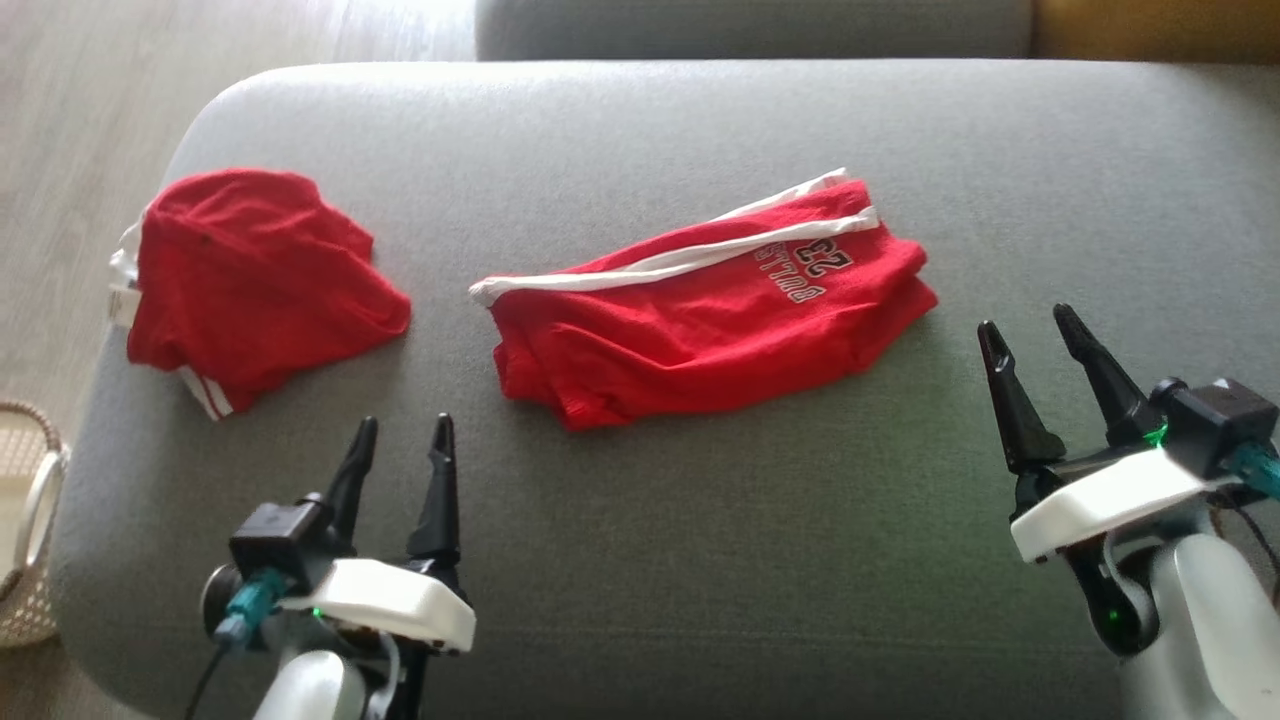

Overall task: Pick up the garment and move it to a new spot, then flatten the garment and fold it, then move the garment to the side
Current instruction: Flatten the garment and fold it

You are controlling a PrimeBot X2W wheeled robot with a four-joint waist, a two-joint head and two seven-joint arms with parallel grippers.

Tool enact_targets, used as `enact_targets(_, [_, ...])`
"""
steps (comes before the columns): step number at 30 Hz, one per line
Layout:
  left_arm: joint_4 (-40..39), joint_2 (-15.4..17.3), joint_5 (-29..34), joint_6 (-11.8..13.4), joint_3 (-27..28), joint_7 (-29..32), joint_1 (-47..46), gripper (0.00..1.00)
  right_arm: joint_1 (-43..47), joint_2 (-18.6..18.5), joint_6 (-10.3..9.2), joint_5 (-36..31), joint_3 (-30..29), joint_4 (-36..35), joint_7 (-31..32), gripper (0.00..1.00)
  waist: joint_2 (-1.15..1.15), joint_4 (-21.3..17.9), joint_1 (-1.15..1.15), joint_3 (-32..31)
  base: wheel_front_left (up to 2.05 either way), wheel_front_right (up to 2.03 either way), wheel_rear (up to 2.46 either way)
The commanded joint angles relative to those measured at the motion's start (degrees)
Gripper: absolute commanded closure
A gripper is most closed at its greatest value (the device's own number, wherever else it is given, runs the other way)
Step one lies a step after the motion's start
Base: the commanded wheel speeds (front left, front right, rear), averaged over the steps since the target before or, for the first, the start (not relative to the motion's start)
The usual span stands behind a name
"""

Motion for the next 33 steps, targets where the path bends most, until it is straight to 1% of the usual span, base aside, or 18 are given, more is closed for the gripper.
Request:
enact_targets(1, [-1.24,-0.19,0.84,-0.51,2.13,-0.52,-2.59,0.00,-2.25,-0.57,-0.01,-0.59,1.07,-2.35,0.24,0.00,0.00,1.00,0.01,1.03,0.00,0.00,0.00])
enact_targets(3, [-0.94,-0.80,1.99,-1.35,2.11,-0.52,-3.43,0.00,-3.70,-1.23,-0.01,-1.10,1.15,-2.66,0.97,1.00,0.00,2.15,0.01,2.37,0.00,0.00,0.00])
enact_targets(6, [-0.57,-1.59,2.88,-2.28,2.13,-0.52,-4.63,0.00,-6.61,-2.18,-0.01,-1.94,1.62,-2.07,2.53,1.00,0.00,4.14,0.01,4.58,0.00,0.00,0.00])
enact_targets(10, [0.10,-2.14,4.50,-2.89,1.07,-0.52,-6.05,0.00,-11.40,-2.82,-0.01,-1.26,2.00,1.91,6.71,1.00,0.00,6.96,0.01,7.75,0.00,0.00,0.00])
enact_targets(14, [-0.10,-2.37,5.04,-3.08,-0.55,-0.52,-7.42,0.00,-16.71,-5.84,-0.01,-1.84,2.90,7.47,9.97,1.00,0.00,10.24,0.01,10.48,0.00,0.00,0.00])
enact_targets(18, [-0.73,-2.41,2.71,-2.01,-2.72,-0.52,-8.79,0.00,-21.32,-8.90,-0.01,-1.98,3.65,13.48,12.67,1.00,0.00,13.41,0.01,12.52,0.00,0.00,0.00])
enact_targets(23, [-1.07,-2.42,0.64,-0.66,-4.83,-0.52,-9.59,0.00,-25.82,-12.07,-0.01,-1.97,6.29,19.93,15.20,1.00,0.00,16.11,0.01,14.51,0.00,0.00,0.00])
enact_targets(27, [-1.21,-2.42,-0.39,-0.02,-5.70,-0.52,-10.00,0.00,-28.53,-14.19,-0.01,-1.20,8.71,23.84,16.83,1.00,0.00,17.23,0.01,15.63,0.00,0.00,0.00])
enact_targets(33, [-1.12,-2.43,-1.15,0.46,-6.63,-0.52,-10.78,0.00,-32.01,-15.78,-0.01,0.59,11.24,27.48,17.58,1.00,0.00,18.04,0.01,16.56,0.00,0.00,0.00])
